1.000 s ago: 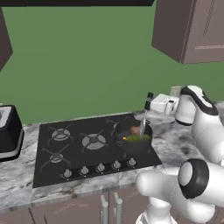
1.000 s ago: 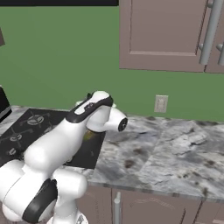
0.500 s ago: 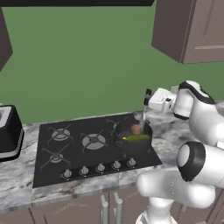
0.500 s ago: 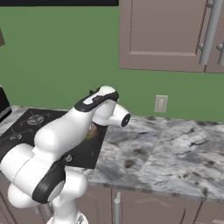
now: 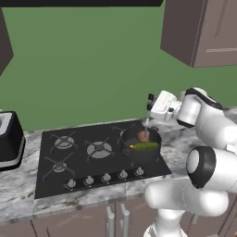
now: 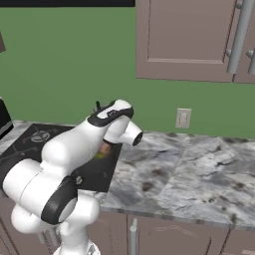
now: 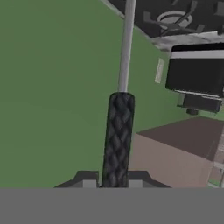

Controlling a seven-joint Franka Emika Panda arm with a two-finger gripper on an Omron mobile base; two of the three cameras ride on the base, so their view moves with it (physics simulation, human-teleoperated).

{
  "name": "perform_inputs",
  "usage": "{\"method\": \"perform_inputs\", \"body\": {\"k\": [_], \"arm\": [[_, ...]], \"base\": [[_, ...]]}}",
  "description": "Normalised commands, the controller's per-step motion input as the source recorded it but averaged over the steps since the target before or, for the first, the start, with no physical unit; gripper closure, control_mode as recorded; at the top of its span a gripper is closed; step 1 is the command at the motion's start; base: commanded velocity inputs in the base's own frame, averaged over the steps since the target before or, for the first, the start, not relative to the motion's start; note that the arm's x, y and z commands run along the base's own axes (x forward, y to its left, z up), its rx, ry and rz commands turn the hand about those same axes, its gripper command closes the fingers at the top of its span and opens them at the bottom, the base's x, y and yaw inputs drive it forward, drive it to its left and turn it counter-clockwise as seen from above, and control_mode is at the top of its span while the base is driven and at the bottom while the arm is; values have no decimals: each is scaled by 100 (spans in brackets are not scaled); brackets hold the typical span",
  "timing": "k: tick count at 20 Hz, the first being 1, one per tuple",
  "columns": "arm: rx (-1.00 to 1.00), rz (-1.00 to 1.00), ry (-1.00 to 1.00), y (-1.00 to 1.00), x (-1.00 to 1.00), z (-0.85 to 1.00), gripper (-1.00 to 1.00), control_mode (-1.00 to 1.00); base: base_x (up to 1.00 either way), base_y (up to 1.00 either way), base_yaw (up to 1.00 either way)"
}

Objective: Put the potato and cucumber in the pot. Retrieve the spatula and lightly stir the vegetables in the pot.

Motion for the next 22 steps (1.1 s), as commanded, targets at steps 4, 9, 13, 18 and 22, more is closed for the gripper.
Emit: {"method": "perform_inputs", "body": {"k": [4,9,13,18,22], "arm": [[0,0,15,40,-17,-16,100,-100],[0,0,32,39,-24,-13,100,-100],[8,0,41,36,-23,0,100,-100],[19,0,15,43,-12,0,100,-100],[14,0,0,27,2,-1,100,-100]], "base": [[0,0,0],[0,0,0],[0,0,0],[0,0,0],[0,0,0]]}}
